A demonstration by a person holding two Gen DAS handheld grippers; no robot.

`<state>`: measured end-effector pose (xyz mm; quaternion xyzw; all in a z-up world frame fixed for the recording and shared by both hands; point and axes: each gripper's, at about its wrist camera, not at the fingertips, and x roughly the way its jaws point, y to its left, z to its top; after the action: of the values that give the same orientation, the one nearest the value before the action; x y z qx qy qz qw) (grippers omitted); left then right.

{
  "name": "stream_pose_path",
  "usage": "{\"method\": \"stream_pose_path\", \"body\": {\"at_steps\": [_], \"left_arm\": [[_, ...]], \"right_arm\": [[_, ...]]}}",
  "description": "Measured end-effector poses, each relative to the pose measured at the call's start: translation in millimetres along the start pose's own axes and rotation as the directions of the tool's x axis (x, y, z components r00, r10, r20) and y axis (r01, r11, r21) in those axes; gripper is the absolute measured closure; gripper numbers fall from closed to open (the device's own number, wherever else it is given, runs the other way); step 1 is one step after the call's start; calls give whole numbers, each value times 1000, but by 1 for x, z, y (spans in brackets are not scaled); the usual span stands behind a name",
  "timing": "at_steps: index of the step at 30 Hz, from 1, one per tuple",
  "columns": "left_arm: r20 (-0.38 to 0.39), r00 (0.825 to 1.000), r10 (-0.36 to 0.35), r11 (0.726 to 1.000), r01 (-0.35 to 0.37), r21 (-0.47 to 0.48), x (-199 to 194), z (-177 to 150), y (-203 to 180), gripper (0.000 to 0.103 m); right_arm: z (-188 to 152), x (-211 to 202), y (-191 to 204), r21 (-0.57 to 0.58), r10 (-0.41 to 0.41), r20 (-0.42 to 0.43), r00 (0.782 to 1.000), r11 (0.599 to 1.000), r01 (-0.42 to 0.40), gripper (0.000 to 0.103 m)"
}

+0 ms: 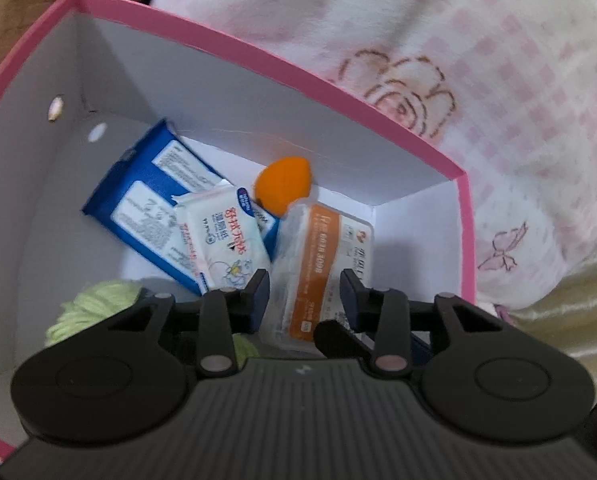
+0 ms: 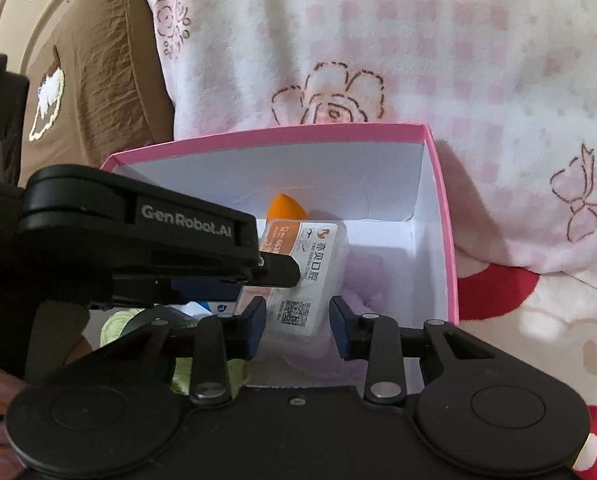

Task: Organize objects

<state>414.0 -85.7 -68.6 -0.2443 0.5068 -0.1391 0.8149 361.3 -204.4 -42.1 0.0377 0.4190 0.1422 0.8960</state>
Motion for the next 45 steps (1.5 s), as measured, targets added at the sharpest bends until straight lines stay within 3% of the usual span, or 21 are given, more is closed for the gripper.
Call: {"method": "stream_pose_path", "body": {"at_steps": [5, 14, 17, 23, 26, 31, 37, 45], "left_arm": [[40, 998, 44, 999, -45, 24, -19, -10, -2, 68], [101, 995, 19, 994, -30, 106, -70, -31, -1, 65], [122, 992, 42, 987, -60, 150, -90, -41, -6, 64], [135, 989, 65, 979, -90, 183, -125, -53, -8, 58], [143, 987, 71, 976, -98, 196, -147, -60, -7, 55], [156, 981, 115, 965, -147, 217, -181, -72, -6, 46], [155, 976, 151, 942, -190, 276, -211, -91, -6, 46], [157, 973, 171, 934, -210, 289, -241, -121, -1, 42]], "right_arm": [[0, -6, -1, 3, 38, -20, 999, 999, -38, 63], [-2, -50, -1, -3, 45, 38, 998, 999, -45, 62], [-11, -67, -7, 30, 86, 56, 995, 996, -87, 54], [-15, -101, -1, 21, 95, 92, 991, 995, -98, 51], [-23, -124, 6, 3, 163, 87, 983, 987, -164, 42], [-32, -158, 17, -38, 146, 108, 983, 989, -143, 39], [-40, -182, 29, -66, 76, 97, 992, 995, -69, 29], [-59, -211, 46, -102, 114, 83, 990, 989, -106, 24]]}}
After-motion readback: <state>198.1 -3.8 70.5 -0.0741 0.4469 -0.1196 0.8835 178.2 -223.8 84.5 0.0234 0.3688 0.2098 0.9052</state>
